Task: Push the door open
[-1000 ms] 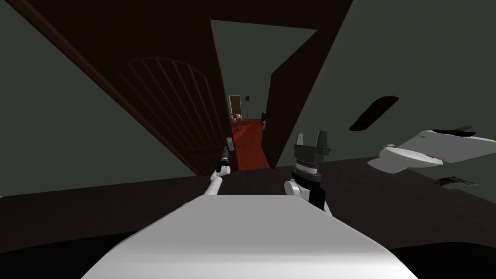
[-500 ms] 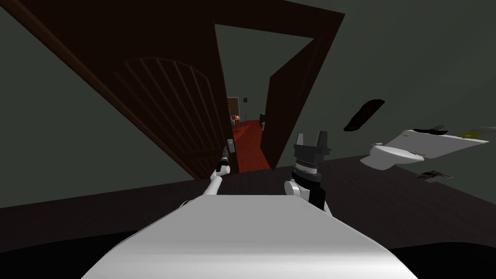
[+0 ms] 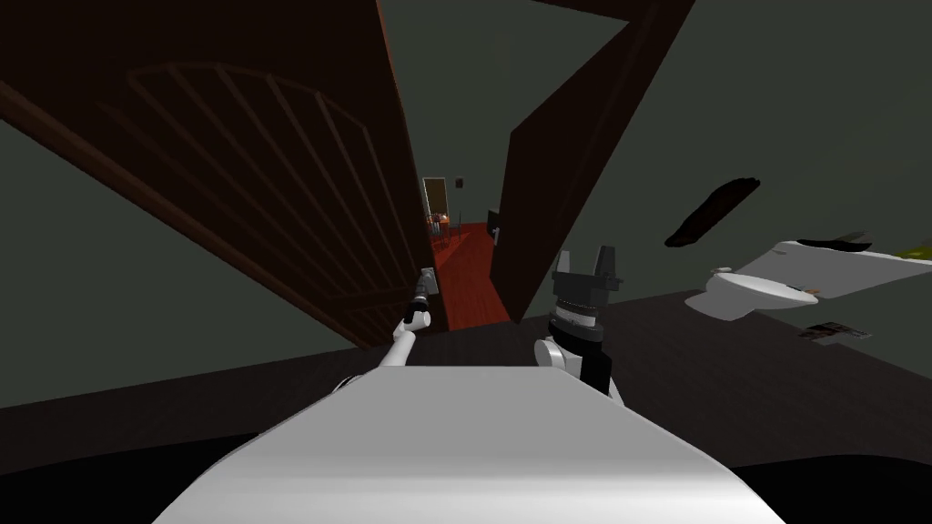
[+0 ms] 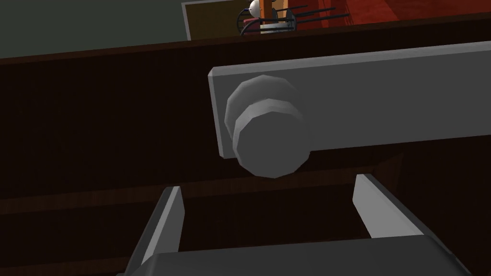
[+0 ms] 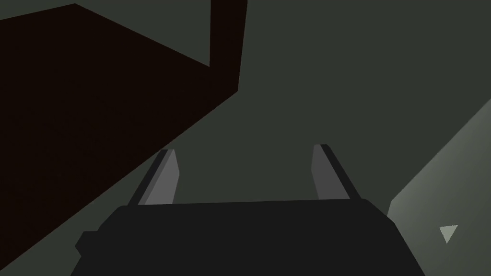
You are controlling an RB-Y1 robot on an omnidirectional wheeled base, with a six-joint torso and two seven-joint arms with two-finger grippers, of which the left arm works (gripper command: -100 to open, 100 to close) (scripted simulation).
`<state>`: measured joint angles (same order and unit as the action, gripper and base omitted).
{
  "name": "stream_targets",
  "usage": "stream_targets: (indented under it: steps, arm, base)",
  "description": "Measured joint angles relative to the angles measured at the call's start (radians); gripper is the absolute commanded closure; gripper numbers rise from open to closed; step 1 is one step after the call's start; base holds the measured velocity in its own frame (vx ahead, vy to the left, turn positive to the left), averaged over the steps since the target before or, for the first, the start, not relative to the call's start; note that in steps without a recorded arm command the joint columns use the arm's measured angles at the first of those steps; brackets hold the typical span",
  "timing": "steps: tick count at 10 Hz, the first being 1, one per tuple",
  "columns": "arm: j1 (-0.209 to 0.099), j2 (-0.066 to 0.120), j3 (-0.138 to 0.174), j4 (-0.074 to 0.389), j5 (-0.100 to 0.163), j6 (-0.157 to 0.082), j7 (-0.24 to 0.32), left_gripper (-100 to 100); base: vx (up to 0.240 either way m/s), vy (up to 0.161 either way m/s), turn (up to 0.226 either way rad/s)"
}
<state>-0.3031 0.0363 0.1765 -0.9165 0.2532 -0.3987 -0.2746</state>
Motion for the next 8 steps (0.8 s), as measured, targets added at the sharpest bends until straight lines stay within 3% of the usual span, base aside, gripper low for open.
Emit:
stream_targets:
  steps: [3, 4, 8]
  arm:
    - [0.001, -0.018, 0.004, 0.008, 0.001, -0.009, 0.002, -100]
    - [0.000, -0.018, 0.004, 0.008, 0.001, -0.010, 0.003, 100]
    - [0.001, -0.017, 0.004, 0.008, 0.002, -0.009, 0.002, 100]
  base:
    - [0.164, 0.025, -0.017]
    - [-0.011, -0.003, 0.005]
    - [-0.020, -0.004, 0.000]
